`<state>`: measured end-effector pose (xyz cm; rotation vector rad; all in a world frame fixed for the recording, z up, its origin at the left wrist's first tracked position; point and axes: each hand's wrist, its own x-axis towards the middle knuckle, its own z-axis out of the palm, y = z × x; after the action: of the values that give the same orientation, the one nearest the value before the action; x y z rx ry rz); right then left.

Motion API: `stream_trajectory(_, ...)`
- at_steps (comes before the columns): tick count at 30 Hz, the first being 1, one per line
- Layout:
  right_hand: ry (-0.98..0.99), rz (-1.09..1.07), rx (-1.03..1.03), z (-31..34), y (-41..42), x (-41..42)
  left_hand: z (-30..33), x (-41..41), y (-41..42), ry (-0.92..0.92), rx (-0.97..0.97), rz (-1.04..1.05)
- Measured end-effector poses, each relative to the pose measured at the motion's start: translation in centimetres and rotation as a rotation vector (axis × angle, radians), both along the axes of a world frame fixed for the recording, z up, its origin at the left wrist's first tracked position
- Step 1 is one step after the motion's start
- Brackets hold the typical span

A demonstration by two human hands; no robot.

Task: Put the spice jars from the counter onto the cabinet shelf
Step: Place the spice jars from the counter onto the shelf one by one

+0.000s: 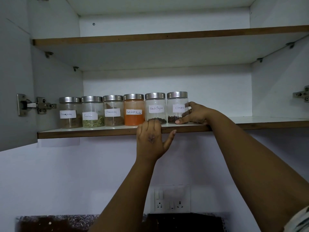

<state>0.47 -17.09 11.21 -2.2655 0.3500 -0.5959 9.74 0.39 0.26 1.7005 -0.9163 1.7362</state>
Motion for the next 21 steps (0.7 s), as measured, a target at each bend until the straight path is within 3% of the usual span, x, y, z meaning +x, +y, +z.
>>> stream_trajectory(21,0.03,-0.048,-0.013,0.0,0.8,-0.9,0.1,-1.2,0.5,0.057,0.009,-0.027)
